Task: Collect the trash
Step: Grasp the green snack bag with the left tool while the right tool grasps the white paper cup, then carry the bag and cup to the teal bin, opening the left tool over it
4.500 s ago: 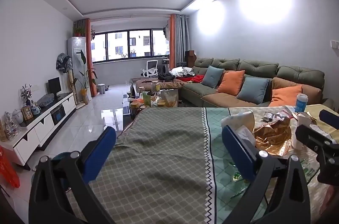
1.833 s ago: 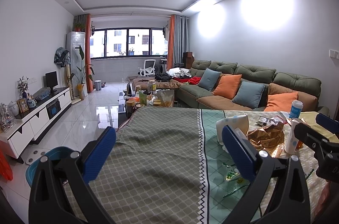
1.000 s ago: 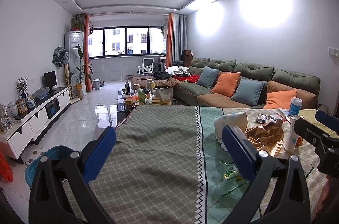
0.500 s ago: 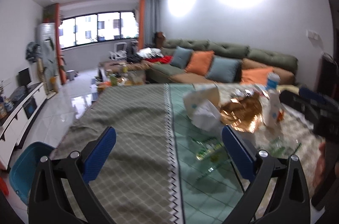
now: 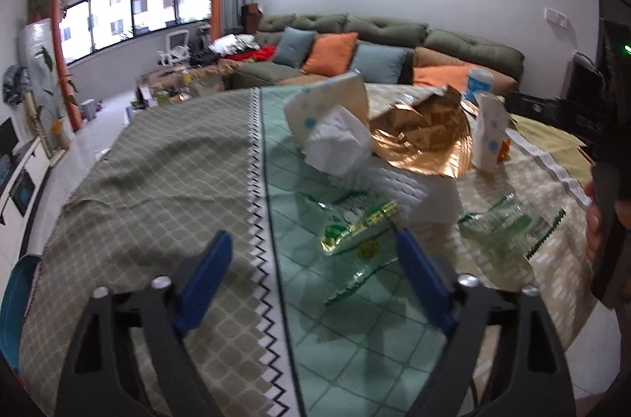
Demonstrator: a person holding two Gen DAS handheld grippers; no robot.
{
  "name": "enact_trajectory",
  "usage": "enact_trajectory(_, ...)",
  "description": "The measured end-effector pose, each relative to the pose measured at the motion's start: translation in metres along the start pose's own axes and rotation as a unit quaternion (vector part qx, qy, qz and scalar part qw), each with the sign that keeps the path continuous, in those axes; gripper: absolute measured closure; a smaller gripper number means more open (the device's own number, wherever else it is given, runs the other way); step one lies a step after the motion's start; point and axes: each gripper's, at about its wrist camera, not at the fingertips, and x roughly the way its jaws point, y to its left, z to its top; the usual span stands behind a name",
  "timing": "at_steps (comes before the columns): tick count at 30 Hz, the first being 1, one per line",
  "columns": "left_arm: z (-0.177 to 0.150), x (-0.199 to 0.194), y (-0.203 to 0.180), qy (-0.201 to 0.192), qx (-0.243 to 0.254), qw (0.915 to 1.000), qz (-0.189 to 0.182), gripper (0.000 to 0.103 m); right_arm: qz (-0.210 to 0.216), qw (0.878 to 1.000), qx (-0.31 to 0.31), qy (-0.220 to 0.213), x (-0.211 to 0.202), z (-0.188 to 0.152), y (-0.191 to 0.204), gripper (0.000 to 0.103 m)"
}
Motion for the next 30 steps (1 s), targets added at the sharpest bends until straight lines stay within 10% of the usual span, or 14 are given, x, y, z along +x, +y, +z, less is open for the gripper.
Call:
enact_trajectory(14,-0.002,0.011,0.001,0.04,0.001,0.9981,-0.046,0.086,0.038,0.998,0.034,0.039,0.032,0.006,-0.02,0.054)
enact_trajectory(30,-0.005,-0.028,0.034,0.015,-0.024,0.9989,-0.037,0.093,0.087,0.996,0.026,-0.005,-0.012,0.02,-0.005,0.058)
